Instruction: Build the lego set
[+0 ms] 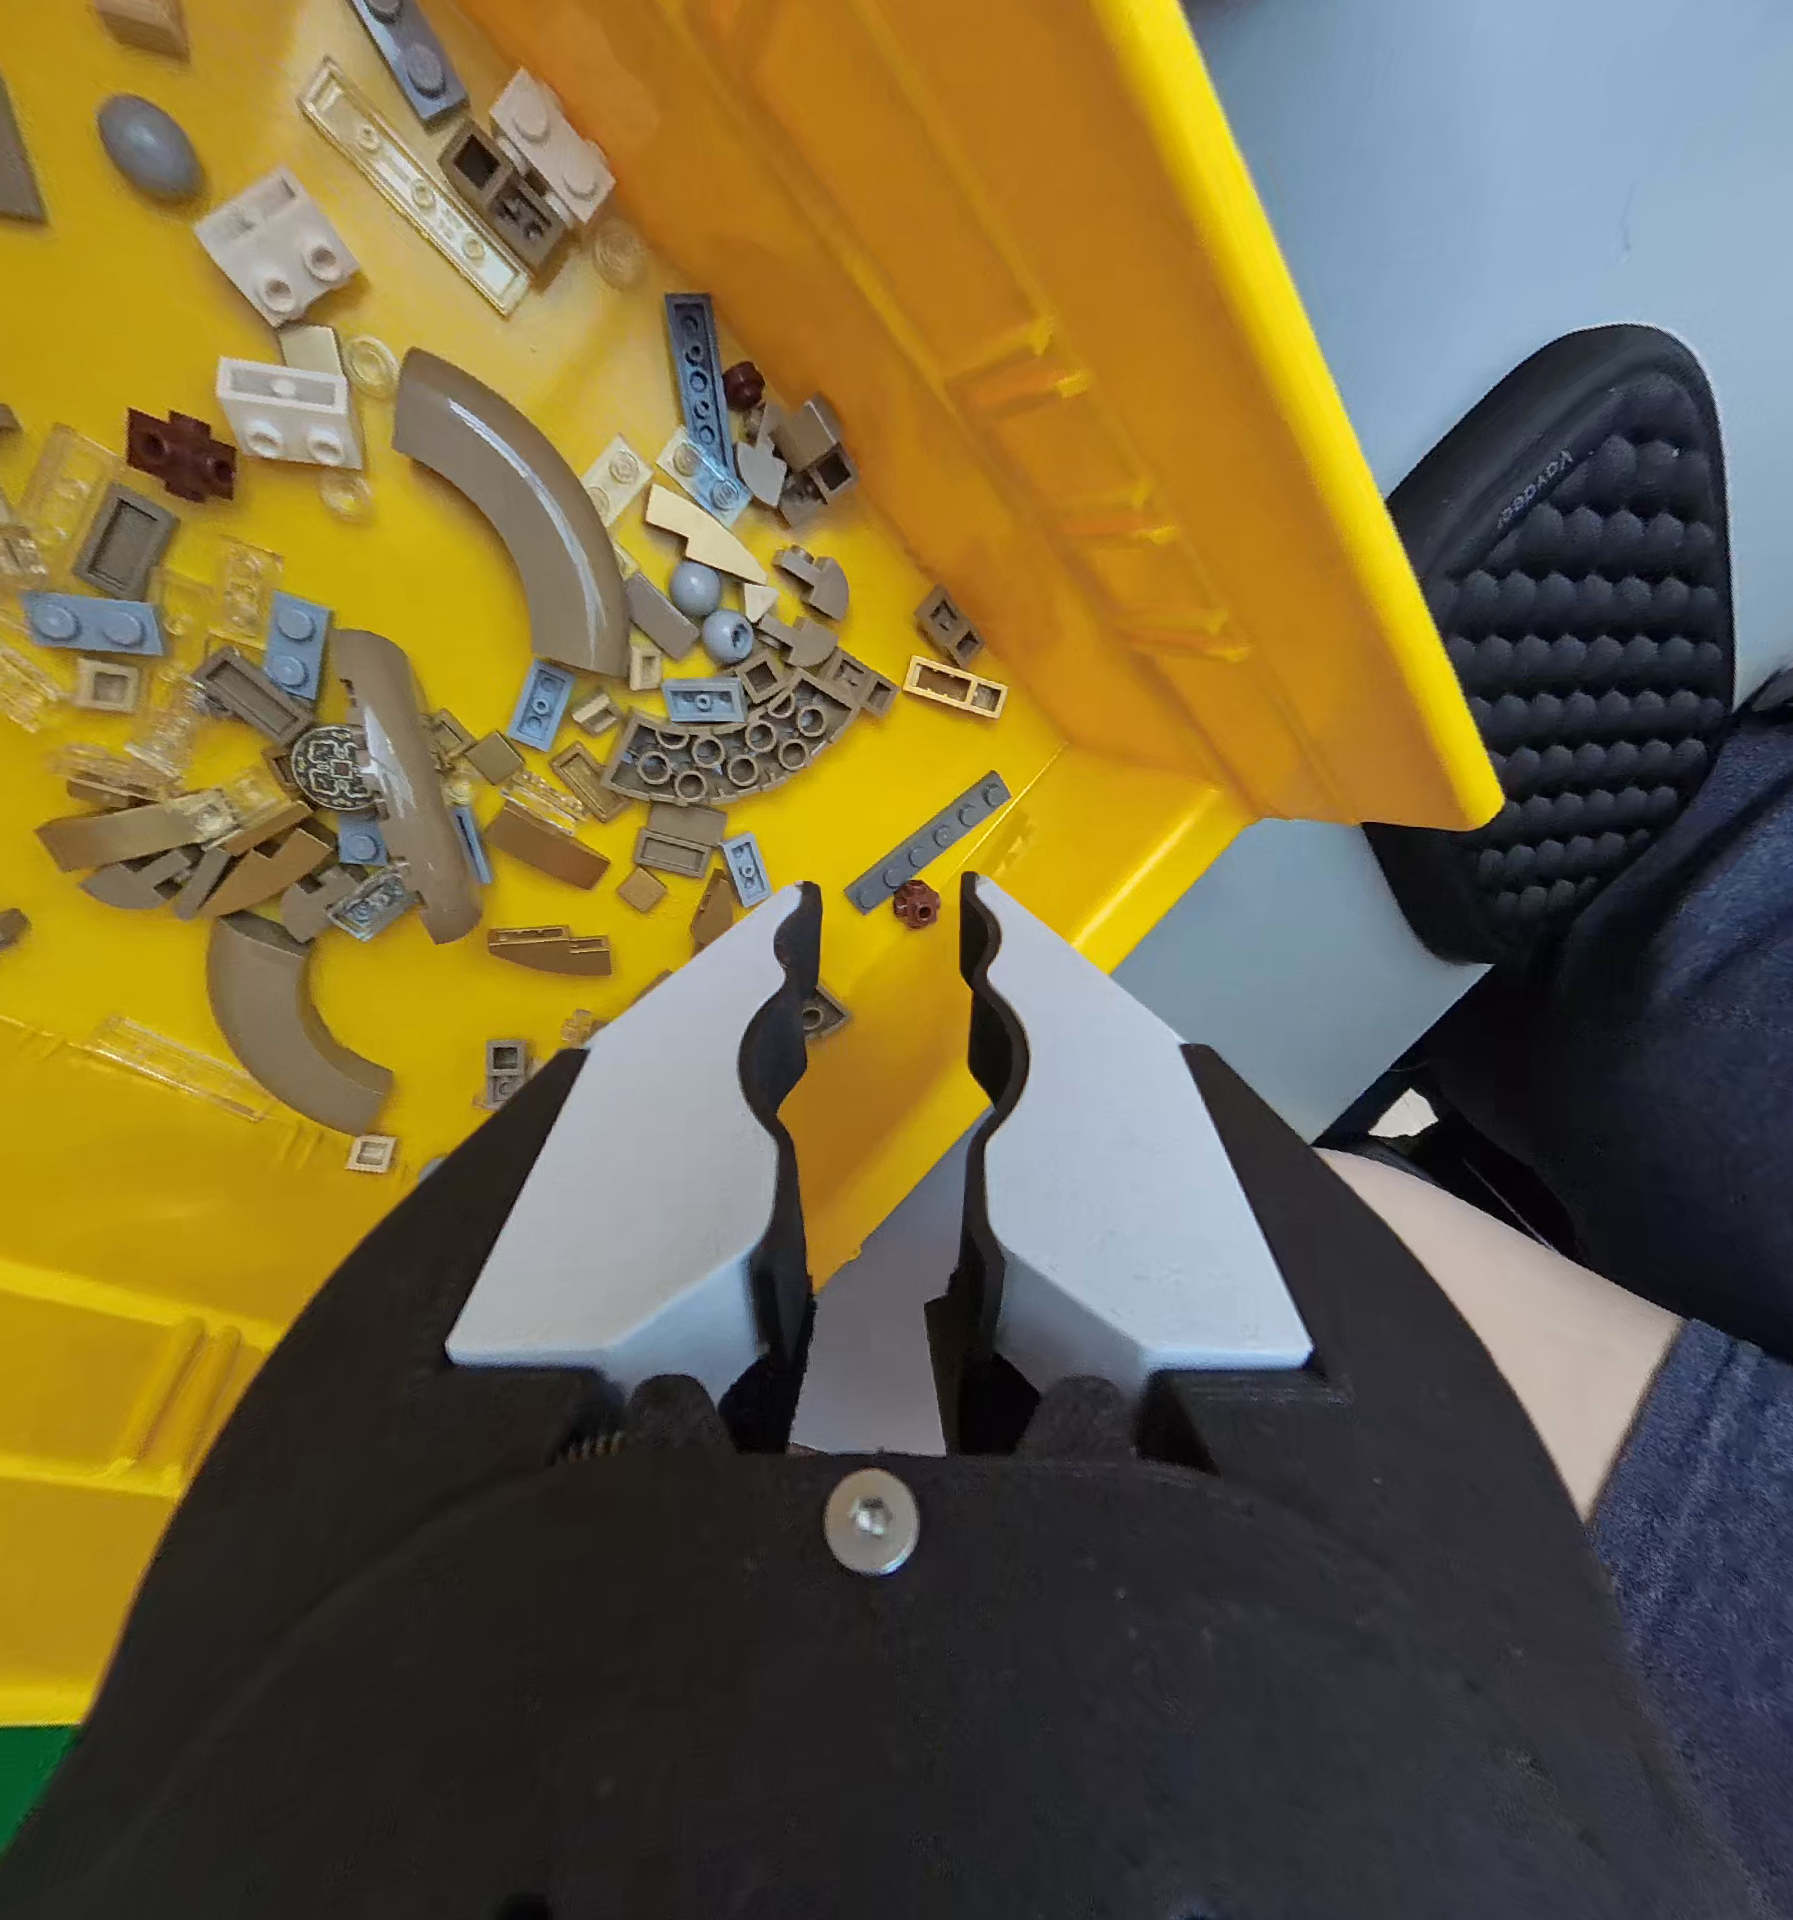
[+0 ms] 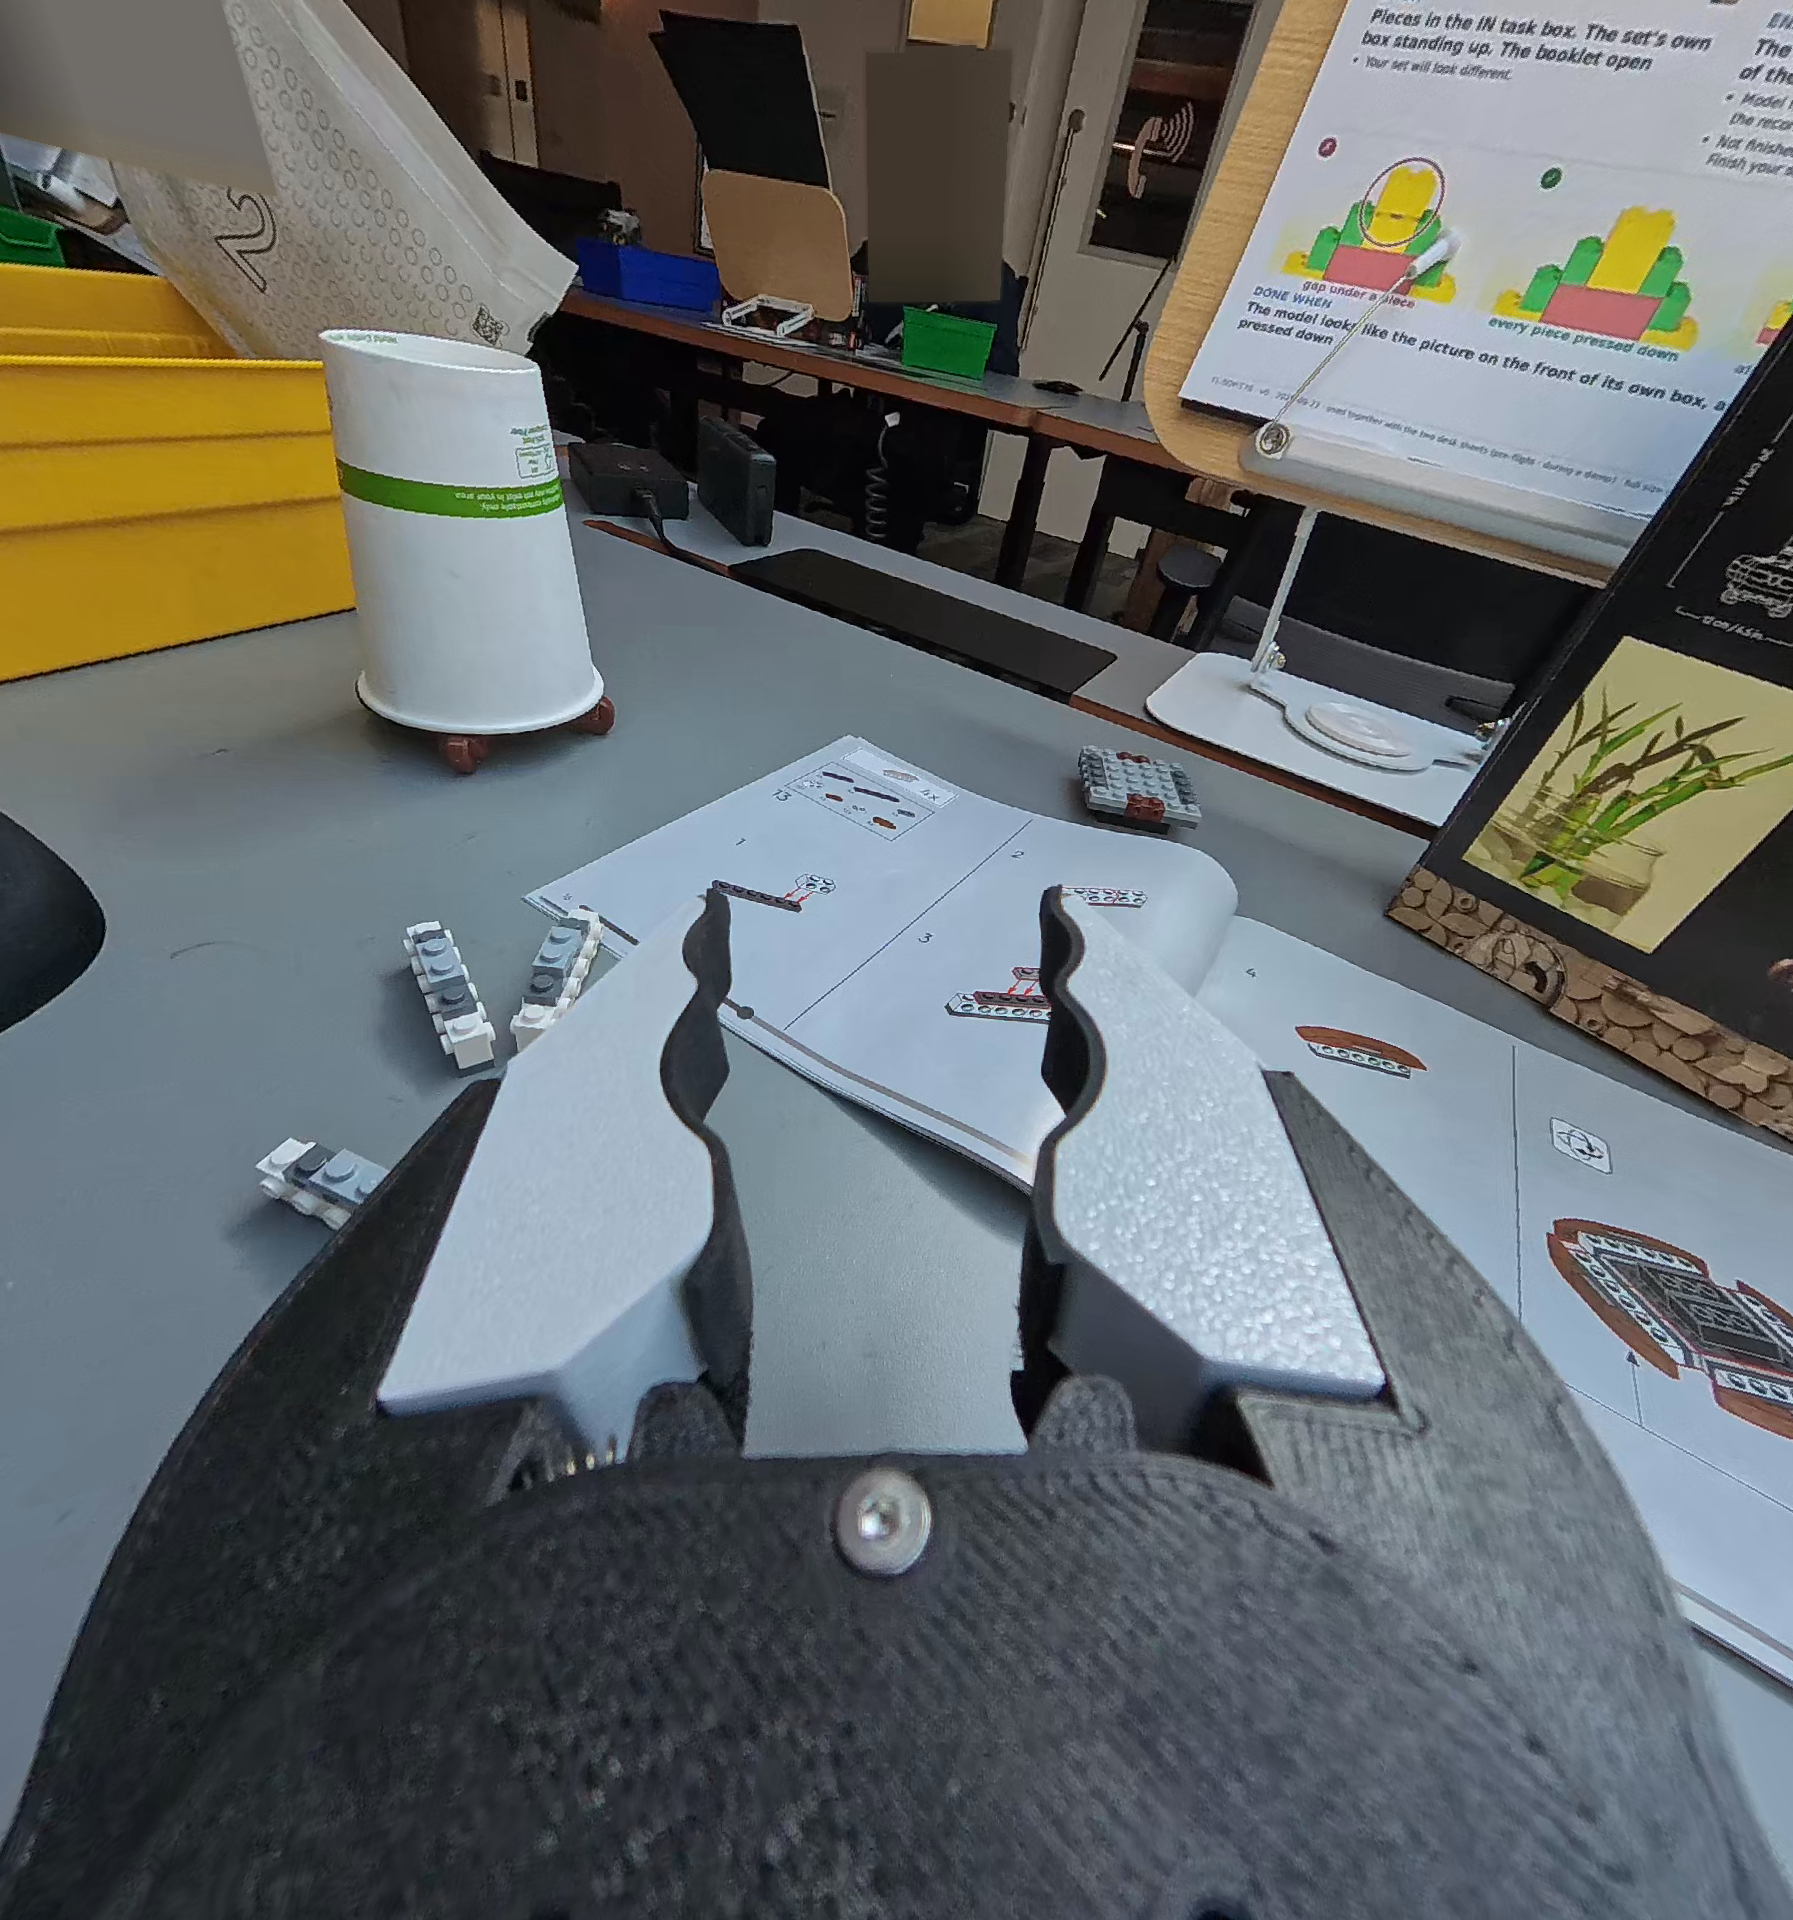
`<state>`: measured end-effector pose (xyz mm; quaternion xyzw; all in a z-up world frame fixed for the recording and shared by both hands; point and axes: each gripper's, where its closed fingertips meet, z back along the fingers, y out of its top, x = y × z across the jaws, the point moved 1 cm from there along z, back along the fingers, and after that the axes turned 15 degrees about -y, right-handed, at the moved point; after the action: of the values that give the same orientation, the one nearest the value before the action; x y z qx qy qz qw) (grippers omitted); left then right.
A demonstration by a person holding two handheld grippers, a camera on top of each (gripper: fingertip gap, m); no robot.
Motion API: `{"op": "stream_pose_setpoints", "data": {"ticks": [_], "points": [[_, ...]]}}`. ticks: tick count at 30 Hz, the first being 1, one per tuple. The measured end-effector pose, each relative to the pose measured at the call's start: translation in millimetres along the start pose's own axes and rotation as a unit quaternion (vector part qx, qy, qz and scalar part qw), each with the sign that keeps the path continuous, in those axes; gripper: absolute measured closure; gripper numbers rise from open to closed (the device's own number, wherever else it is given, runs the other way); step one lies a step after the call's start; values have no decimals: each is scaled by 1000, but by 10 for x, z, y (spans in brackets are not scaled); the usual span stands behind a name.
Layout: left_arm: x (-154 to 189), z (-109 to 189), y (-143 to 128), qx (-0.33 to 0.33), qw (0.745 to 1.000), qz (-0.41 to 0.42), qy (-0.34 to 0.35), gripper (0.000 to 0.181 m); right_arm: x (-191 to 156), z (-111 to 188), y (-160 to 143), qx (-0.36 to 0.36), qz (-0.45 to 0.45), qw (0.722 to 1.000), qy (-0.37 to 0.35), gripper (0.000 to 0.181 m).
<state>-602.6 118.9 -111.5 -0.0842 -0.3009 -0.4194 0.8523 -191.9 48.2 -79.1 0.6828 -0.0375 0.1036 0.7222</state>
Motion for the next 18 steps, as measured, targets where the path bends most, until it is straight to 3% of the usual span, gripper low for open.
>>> {"op": "stream_pose_setpoints", "data": {"ticks": [6, 11, 15, 18], "points": [[50, 63, 252, 25, 991, -121, 46, 163, 9, -3, -1, -2, -8, 1000, 3, 121], [222, -39, 149, -10, 984, -171, 52, 164, 31, 15, 26, 8, -20, 1000, 5, 120], [-19, -194, 39, -140, 936, -281, 157, 171, 23, 22, 41, 12, -32, 999, 15, 120], [104, -324, 112, -141, 917, -352, 120, 171, 25, 32, 52, 16, -37, 999, 18, 120]]}}
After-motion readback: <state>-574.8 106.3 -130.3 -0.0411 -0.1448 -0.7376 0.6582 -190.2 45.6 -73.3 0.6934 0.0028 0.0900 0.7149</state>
